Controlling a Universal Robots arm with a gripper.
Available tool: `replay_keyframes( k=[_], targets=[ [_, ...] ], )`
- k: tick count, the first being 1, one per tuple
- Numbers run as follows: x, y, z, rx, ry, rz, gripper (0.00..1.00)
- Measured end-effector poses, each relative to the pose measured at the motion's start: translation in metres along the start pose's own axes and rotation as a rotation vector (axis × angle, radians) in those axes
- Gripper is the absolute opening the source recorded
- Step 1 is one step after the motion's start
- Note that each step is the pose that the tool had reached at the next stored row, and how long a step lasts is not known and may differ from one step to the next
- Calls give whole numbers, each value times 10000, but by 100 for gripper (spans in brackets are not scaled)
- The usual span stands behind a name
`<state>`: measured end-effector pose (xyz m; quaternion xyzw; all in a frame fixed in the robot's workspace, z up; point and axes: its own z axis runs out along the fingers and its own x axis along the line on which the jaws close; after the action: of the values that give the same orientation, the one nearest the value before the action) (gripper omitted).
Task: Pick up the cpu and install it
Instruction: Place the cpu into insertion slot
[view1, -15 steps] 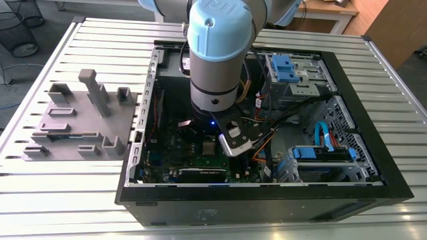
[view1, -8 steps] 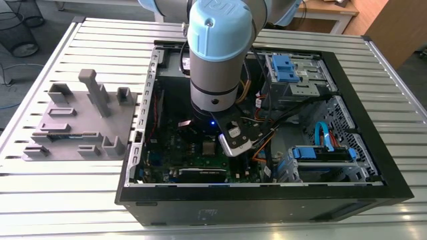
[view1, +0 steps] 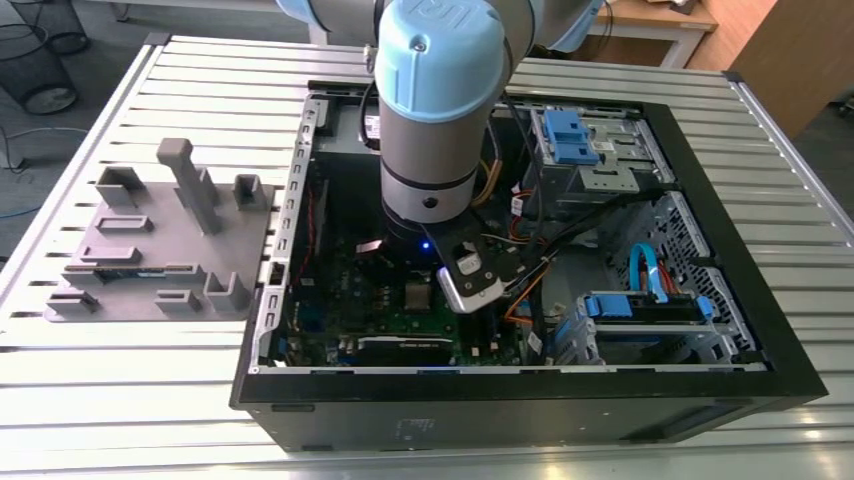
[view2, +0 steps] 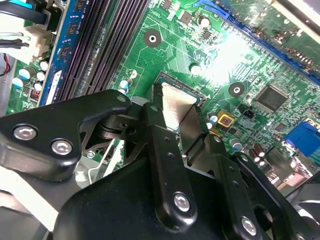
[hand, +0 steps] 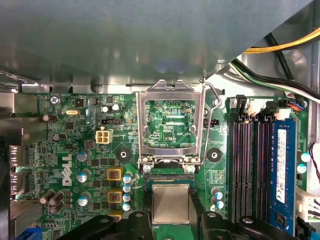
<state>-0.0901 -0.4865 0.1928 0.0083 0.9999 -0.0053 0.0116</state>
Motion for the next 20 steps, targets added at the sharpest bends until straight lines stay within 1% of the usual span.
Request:
replay_keyframes(
  k=[7,13,20],
  targets=[
    [4,-4,6,6,2,192,38],
    [26,-4,6,4,3,217,38],
    [28,-4,-5,4,3,226,38]
  ],
)
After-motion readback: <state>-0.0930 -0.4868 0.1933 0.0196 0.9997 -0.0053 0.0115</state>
